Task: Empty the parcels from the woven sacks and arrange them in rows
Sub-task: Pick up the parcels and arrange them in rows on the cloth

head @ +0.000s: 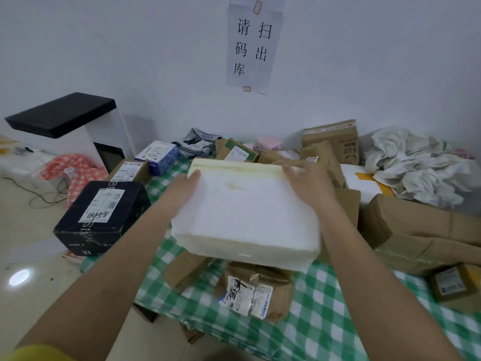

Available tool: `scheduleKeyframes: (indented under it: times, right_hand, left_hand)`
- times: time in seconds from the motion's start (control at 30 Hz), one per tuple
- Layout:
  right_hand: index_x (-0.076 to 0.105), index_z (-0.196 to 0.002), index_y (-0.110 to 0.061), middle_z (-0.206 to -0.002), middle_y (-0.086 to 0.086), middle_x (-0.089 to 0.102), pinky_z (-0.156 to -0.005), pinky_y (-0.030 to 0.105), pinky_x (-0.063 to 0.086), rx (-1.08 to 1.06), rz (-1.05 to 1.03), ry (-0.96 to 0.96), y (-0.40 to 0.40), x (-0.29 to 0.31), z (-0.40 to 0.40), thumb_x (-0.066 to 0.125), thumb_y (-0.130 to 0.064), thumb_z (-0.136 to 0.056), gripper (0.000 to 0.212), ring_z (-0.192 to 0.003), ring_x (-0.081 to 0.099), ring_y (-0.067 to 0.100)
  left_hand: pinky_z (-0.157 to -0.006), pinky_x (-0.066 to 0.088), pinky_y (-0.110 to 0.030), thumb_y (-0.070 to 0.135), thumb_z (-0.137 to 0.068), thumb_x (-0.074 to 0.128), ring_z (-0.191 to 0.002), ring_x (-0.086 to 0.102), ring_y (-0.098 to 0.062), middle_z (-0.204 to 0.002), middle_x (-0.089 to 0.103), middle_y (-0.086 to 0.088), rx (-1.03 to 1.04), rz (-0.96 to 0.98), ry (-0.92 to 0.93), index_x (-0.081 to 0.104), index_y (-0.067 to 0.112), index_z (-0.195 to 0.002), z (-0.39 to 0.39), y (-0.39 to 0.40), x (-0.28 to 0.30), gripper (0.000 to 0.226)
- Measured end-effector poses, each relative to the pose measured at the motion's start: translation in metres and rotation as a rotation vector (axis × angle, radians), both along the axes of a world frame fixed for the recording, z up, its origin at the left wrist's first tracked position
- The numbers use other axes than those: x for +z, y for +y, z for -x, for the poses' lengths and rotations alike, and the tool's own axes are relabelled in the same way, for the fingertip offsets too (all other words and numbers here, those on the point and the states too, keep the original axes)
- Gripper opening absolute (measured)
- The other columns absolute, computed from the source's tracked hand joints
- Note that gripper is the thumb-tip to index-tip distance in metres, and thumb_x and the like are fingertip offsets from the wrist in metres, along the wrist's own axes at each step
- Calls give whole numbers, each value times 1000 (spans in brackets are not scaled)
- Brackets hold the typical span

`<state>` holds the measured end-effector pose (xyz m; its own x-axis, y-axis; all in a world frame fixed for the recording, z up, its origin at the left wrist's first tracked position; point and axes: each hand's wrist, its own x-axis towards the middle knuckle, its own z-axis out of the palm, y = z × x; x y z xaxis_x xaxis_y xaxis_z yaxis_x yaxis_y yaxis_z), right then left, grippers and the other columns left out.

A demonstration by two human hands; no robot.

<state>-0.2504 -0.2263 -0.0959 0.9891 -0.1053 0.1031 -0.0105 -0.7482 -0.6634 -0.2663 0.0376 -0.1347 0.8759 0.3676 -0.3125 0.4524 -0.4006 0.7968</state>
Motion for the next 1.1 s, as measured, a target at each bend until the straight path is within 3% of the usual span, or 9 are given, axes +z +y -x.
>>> scheduleKeyframes:
  times: [0.13,0.3,0.47,0.6,0.67,0.77,0.9,1.03,1.1]
  right_hand:
    - [57,-128,-15,-135,6,51,-86,30,38,-22,-20,-78,6,13,-9,49,-43,-96,43,-122,50,23]
    - [60,-121,-15,-127,3,54,-88,34,45,-13,-88,-199,2,8,-1,50,-42,-96,38,-113,54,20]
    - [62,-118,-13,-121,2,55,-80,29,41,-4,-137,-287,6,2,7,52,-38,-96,34,-100,44,7]
    - [62,-115,-13,-121,1,53,-83,35,45,0,-179,-307,13,-1,12,53,-35,-96,30,-107,47,15]
    - [63,-112,-13,-118,1,54,-84,37,46,8,-191,-348,18,-1,15,55,-34,-96,28,-108,48,17]
    - [63,-101,-17,-110,-1,55,-84,37,46,14,-249,-404,24,0,18,56,-36,-95,21,-103,50,16]
    - [51,-78,-28,-96,-4,53,-80,39,46,5,-350,-379,32,5,22,53,-43,-95,22,-97,52,20]
    - [52,-78,-22,-101,-3,49,-89,39,43,0,-335,-370,37,4,26,57,-30,-95,20,-108,47,19]
    - [55,-82,-23,-110,-4,48,-84,33,44,2,-327,-339,40,-1,28,59,-27,-93,13,-114,46,19]
  left_hand:
    - [-94,40,-34,48,-99,31,-113,51,-26,-133,50,-8,7,1,-90,40,10,-140,-5,3,20,57]
    - [-84,32,-27,43,-101,30,-100,44,-16,-123,48,-2,23,82,-195,39,13,-141,8,-1,30,51]
    - [-86,21,-24,46,-102,26,-111,36,-11,-144,40,-3,96,112,-284,37,16,-144,21,-2,34,52]
    - [-91,26,-27,48,-101,32,-109,38,-15,-119,39,3,198,248,-326,39,16,-141,28,-2,37,52]
    - [-101,32,-33,54,-98,36,-113,43,-18,-122,43,2,252,297,-335,40,17,-139,32,3,36,55]
    - [-107,37,-48,80,-80,35,-123,48,-25,-138,48,-3,256,325,-359,44,22,-138,34,12,34,83]
    - [-103,40,-50,103,-41,31,-119,53,-26,-132,54,-1,292,389,-359,50,28,-133,26,27,20,121]
    - [-103,41,-49,93,-51,40,-118,54,-26,-133,54,-2,320,434,-366,51,23,-133,39,24,34,109]
    - [-105,39,-48,84,-63,45,-120,52,-24,-135,51,0,315,447,-342,47,21,-136,44,25,35,96]
